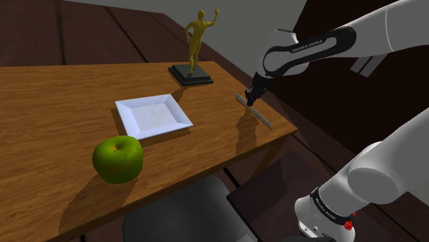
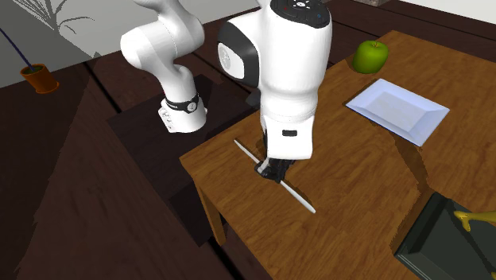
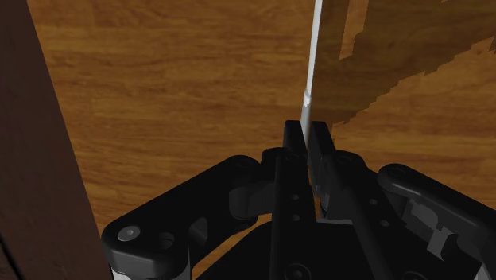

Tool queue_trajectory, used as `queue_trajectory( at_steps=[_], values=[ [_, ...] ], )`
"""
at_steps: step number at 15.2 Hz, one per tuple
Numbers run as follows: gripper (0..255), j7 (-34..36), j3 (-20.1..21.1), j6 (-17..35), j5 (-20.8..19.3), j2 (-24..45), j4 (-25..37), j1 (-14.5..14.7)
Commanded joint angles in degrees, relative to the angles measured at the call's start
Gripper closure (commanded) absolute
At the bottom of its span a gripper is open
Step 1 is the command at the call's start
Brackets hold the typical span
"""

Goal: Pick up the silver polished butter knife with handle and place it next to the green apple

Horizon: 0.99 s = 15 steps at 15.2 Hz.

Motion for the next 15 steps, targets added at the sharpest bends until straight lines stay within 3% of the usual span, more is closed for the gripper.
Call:
queue_trajectory(
  at_steps=[1,15],
  values=[
    [255,0.03,0.01,-0.80,-0.04,-0.47,0.33,0.00],
    [255,0.30,0.16,-11.91,-0.39,-5.64,6.28,-0.01]
  ],
)
